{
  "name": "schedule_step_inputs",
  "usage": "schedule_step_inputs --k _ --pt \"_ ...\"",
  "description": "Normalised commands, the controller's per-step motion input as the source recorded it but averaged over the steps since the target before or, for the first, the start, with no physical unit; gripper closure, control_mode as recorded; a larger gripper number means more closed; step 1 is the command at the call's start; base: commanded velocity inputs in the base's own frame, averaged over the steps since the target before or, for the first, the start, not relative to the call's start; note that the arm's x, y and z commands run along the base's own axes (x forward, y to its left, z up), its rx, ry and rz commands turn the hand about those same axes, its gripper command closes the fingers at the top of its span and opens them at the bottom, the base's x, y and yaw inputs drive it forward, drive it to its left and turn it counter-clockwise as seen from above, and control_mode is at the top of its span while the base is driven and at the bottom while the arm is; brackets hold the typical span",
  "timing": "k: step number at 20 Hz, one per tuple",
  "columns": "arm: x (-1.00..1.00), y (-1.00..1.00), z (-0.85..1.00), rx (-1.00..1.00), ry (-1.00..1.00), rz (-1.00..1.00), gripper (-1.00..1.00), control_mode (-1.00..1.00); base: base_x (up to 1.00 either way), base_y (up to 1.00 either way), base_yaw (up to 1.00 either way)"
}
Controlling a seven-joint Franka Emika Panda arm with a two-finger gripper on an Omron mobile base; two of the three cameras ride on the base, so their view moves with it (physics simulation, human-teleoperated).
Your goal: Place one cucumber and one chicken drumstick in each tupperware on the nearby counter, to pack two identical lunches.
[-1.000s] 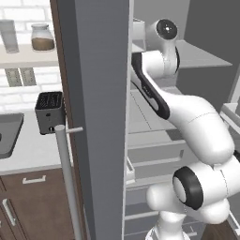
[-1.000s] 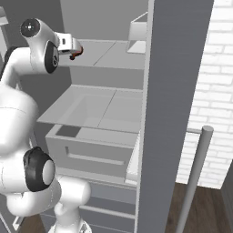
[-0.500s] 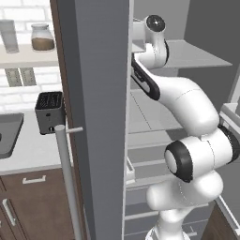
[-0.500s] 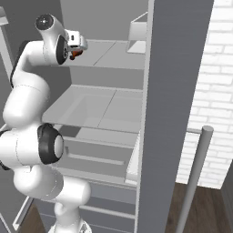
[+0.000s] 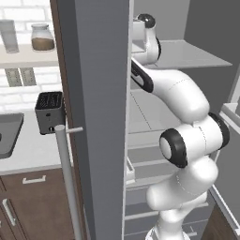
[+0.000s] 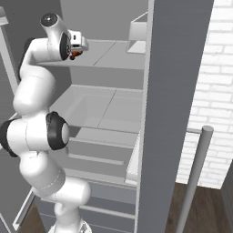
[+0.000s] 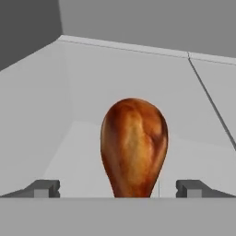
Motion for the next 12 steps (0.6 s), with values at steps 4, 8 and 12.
schedule_step_inputs --k 4,8,12 --pt "0.44 0.00 -0.25 0.00 0.00 0.00 -1.00 -1.00 0.00 0.00 0.00" --pt "0.34 0.00 -0.23 0.00 0.00 0.00 -1.00 -1.00 0.00 0.00 0.00" --pt "0.06 0.00 -0.44 0.00 0.00 0.00 1.00 -1.00 0.00 0.00 0.00"
